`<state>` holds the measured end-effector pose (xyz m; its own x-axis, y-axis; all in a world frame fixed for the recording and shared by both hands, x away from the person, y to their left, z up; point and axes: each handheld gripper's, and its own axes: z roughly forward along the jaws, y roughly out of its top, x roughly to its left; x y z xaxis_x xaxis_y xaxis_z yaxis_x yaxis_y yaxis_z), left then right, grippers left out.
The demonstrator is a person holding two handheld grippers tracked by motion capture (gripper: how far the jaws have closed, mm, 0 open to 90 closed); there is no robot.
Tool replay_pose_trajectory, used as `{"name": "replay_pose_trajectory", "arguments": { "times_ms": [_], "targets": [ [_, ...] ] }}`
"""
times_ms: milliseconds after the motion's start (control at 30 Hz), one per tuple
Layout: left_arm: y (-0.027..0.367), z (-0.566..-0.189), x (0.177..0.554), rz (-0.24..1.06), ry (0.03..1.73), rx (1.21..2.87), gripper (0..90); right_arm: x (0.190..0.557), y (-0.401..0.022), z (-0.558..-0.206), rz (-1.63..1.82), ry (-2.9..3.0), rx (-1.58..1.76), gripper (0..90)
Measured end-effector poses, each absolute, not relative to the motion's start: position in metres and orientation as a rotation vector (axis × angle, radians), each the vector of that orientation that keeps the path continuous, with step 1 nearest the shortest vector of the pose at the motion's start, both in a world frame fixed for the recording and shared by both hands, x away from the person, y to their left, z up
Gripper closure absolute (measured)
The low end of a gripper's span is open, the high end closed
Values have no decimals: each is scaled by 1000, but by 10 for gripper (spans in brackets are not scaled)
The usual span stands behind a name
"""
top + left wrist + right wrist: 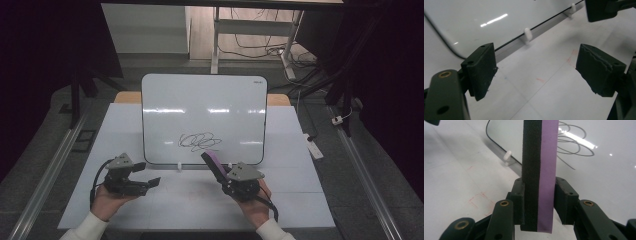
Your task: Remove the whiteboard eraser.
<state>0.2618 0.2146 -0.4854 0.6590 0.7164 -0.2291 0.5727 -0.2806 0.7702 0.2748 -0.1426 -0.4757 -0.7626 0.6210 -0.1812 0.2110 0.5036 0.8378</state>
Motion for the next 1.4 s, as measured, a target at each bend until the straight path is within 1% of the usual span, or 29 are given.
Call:
{"name": "replay_pose_trajectory", "arguments": {
  "times_ms": [300,467,633,867,967,1167,1367,1400],
  "targets": [
    [191,-473,273,176,958,1965,184,273,-132,-484,1171,2320,662,628],
    [174,-467,279,126,925,1988,182,271,-128,-486,1160,2325,648,628],
    [165,-462,284,116,902,1986,185,269,-123,-489,1150,2340,625,628],
    [142,-457,293,47,845,2000,191,262,-115,-492,1107,2332,552,628],
    [138,-457,295,39,830,2014,198,261,-113,-492,1102,2324,537,628],
    [128,-461,300,-17,808,2029,224,256,-109,-494,1076,2309,483,627],
    [122,-466,306,-56,796,2055,269,253,-108,-495,1068,2291,459,628],
    [121,-468,307,-72,794,2054,288,253,-108,-495,1069,2282,456,627]
  ]
}}
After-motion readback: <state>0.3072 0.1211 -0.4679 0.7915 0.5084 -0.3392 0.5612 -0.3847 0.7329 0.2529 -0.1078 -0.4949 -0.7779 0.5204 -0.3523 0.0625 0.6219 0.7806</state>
